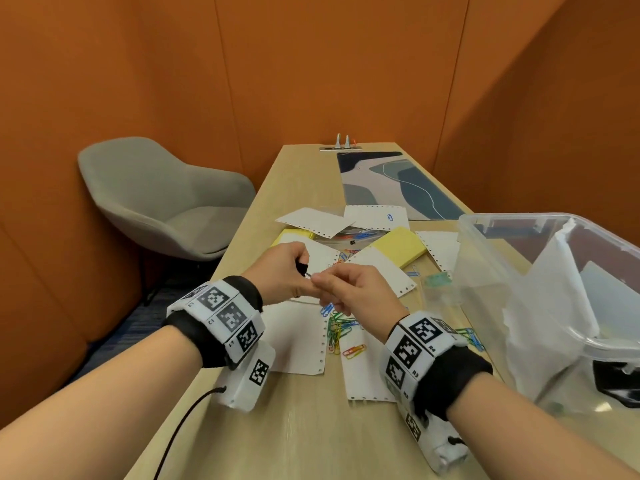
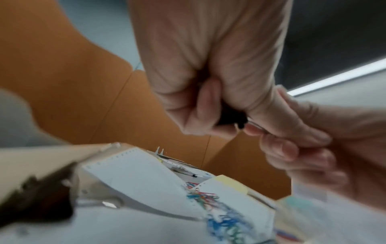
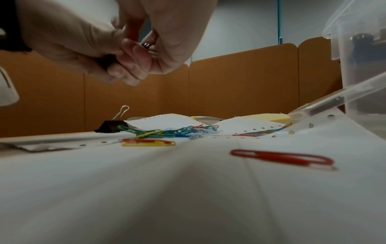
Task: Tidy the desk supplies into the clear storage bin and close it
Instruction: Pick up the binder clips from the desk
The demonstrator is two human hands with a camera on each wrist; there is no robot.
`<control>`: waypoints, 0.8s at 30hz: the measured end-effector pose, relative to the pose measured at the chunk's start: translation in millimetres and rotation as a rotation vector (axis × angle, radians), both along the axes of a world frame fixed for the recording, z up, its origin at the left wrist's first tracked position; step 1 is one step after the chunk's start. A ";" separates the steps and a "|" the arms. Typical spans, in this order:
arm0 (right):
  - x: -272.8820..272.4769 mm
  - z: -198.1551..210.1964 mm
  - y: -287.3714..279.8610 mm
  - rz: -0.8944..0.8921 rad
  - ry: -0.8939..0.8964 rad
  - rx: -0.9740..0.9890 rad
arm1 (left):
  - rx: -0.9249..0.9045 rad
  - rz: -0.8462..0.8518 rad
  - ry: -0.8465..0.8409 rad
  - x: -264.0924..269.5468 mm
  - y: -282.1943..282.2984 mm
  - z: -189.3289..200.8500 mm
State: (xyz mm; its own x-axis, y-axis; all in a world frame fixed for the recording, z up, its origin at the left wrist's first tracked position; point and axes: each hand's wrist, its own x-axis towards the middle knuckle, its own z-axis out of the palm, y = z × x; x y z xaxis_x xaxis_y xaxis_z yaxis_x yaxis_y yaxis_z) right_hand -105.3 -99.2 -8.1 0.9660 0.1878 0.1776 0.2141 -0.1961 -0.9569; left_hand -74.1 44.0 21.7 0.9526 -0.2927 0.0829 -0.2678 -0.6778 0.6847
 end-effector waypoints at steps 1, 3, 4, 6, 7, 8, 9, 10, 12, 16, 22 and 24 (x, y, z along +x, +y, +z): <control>0.3 -0.9 0.2 -0.016 -0.013 -0.029 | 0.031 -0.034 0.024 -0.1 2.3 0.9; 3.1 -3.0 -1.1 -0.096 -0.047 -0.119 | 0.067 -0.050 0.103 0.9 12.0 5.0; 4.5 -3.0 -2.1 -0.144 -0.062 -0.151 | 0.091 -0.010 0.095 2.8 18.4 7.9; 5.7 -2.6 -4.3 -0.230 -0.117 -0.241 | 0.170 0.165 -0.045 11.4 35.4 9.3; 5.3 -1.8 -4.4 -0.267 -0.147 -0.288 | 0.226 0.269 -0.099 15.4 44.3 7.8; 4.7 -1.1 -4.6 -0.298 -0.170 -0.312 | 0.292 0.351 -0.094 18.1 51.0 4.9; 4.2 -0.7 -4.8 -0.324 -0.184 -0.317 | 0.370 0.392 -0.025 18.7 55.0 0.8; 3.7 -0.9 -4.8 -0.348 -0.194 -0.310 | 0.422 0.389 0.073 17.0 56.2 -4.4; 3.8 -1.6 -5.2 -0.369 -0.182 -0.267 | 0.406 0.363 0.205 12.6 52.2 -15.0; 4.3 -3.8 -2.7 -0.258 -0.037 -0.074 | 0.402 0.356 0.185 6.4 43.8 -13.8; -2.4 0.4 4.0 -0.058 0.154 0.013 | 0.283 0.177 0.187 -10.3 21.5 22.7; -3.1 2.0 3.5 -0.038 0.168 -0.013 | 0.272 0.078 0.098 -17.7 6.4 30.0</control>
